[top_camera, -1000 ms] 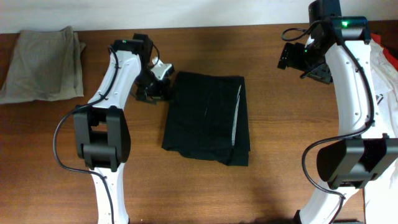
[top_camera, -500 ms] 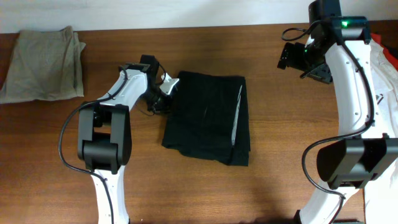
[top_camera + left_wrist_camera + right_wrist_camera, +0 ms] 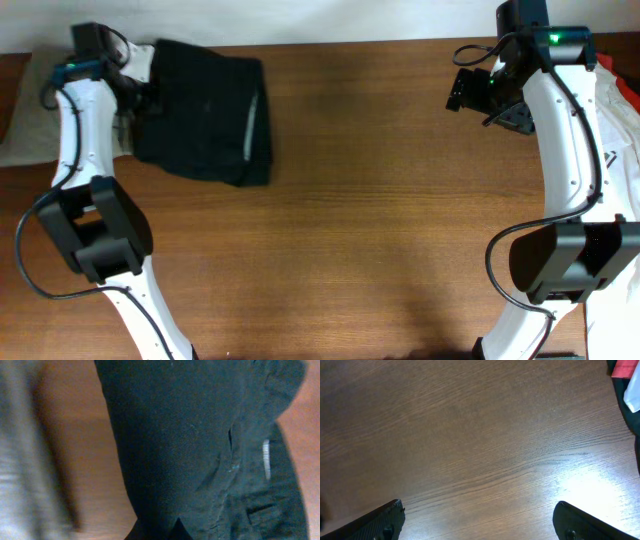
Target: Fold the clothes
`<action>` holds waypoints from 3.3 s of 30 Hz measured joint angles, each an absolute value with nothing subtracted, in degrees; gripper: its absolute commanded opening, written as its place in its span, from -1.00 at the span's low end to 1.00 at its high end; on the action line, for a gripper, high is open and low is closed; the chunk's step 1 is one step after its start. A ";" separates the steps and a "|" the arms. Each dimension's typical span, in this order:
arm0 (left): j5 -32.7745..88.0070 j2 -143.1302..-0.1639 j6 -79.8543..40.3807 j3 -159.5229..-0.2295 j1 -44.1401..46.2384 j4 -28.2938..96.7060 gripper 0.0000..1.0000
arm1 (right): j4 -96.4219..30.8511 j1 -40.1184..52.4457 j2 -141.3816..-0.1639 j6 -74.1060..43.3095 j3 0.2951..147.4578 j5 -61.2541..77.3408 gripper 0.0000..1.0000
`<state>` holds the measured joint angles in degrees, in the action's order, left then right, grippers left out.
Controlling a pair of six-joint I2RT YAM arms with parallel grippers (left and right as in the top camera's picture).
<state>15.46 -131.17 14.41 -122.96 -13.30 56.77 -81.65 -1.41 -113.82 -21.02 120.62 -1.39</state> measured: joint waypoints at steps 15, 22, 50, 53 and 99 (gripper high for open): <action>4.62 -131.70 23.18 -128.42 -25.96 40.49 -0.98 | -81.65 -1.41 -113.82 -20.99 120.62 -1.39 0.97; 4.38 -136.03 23.49 -128.44 -29.52 34.39 -0.98 | -81.67 -1.41 -113.82 -21.04 120.62 -1.39 0.97; 1.50 -147.61 17.52 -130.04 -34.04 22.87 -0.65 | -81.62 -1.41 -113.82 -21.02 120.62 -1.39 0.97; 1.52 -153.10 17.26 -130.10 -34.37 23.05 -0.52 | -81.62 -1.41 -113.82 -20.99 120.62 -1.39 0.97; 37.56 -115.33 6.15 -131.04 -34.52 47.79 0.98 | -36.47 9.34 -5.89 -21.02 30.72 -11.07 0.97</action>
